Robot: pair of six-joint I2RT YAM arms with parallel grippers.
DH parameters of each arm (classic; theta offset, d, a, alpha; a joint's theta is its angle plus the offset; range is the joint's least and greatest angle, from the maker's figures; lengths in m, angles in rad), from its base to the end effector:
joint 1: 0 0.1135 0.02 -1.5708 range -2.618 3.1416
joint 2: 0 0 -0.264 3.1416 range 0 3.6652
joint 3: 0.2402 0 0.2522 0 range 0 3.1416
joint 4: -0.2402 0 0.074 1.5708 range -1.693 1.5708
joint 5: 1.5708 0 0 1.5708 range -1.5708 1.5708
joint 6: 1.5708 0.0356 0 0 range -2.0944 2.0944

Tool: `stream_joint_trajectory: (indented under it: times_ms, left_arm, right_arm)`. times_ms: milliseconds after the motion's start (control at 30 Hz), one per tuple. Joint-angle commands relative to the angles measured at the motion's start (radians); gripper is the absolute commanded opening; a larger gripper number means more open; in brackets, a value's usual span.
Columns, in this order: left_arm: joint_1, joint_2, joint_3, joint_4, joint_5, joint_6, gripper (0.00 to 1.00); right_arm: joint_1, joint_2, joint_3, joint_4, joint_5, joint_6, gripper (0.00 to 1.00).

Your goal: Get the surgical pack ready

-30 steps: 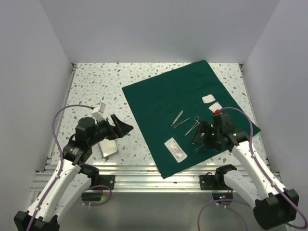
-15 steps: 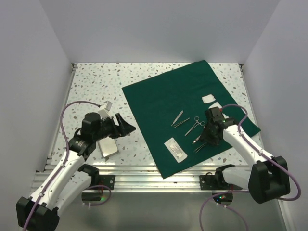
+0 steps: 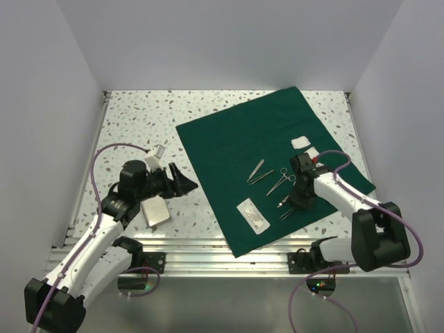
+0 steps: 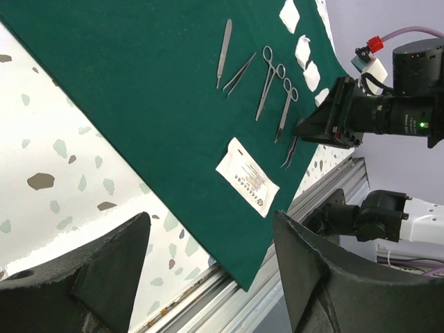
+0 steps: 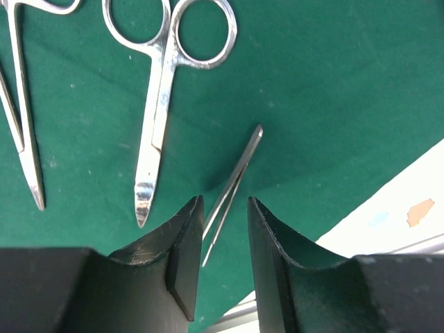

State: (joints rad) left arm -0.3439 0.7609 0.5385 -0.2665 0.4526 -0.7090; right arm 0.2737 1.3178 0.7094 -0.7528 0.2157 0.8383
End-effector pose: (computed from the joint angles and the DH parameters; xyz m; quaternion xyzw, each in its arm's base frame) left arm 0.1591 -0.0735 0.2502 -0.0380 0.8425 -0.4184 0.3372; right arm 0.2060 0.0499 0.1719 0.2862 0.9465 -0.0360 0.1448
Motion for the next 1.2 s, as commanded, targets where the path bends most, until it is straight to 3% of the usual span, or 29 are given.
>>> stream_joint_trajectory:
  times_ms: [0,133,367,400,500,667,767,833,900,1033,1067,1167]
  left_arm:
    - [-0.009,-0.008,0.041,0.046,0.034,0.034,0.75]
    - [-0.012,-0.008,0.046,0.044,0.037,0.033,0.73]
    - [-0.023,0.028,0.049,0.076,0.081,0.04,0.67]
    - [-0.024,0.046,0.048,0.088,0.115,0.04,0.67]
    - [-0.043,0.083,0.035,0.16,0.19,0.026,0.68]
    - [-0.122,0.171,-0.034,0.475,0.313,-0.072,0.72]
    - [-0.171,0.237,-0.035,0.593,0.336,-0.098,0.76]
    - [-0.202,0.267,-0.043,0.699,0.344,-0.141,0.79]
    - [-0.217,0.305,-0.023,0.704,0.324,-0.144,0.82]
    - [-0.233,0.351,0.015,0.615,0.253,-0.089,0.83]
    - [-0.234,0.371,0.015,0.616,0.247,-0.095,0.82]
    - [-0.282,0.391,0.008,0.625,0.19,-0.096,0.82]
  right_arm:
    - [-0.007,0.023,-0.002,0.049,0.036,0.025,0.35]
    - [-0.005,0.034,-0.021,0.072,0.024,0.024,0.34]
    - [-0.005,0.0,0.005,0.043,0.036,-0.008,0.0]
    - [-0.005,-0.038,0.015,0.038,0.018,-0.045,0.0]
    - [0.004,-0.127,0.042,0.056,-0.14,-0.158,0.0]
    - [0.091,-0.293,0.001,0.383,-0.745,-0.194,0.0]
    - [0.191,-0.289,0.028,0.5,-0.878,-0.199,0.0]
    - [0.222,-0.287,0.038,0.562,-0.912,-0.197,0.0]
    - [0.231,-0.302,0.036,0.599,-0.932,-0.177,0.0]
    - [0.231,-0.26,0.125,0.331,-0.713,-0.316,0.0]
    - [0.231,-0.229,0.124,0.304,-0.661,-0.343,0.0]
    - [0.226,-0.2,0.053,0.375,-0.719,-0.311,0.0]
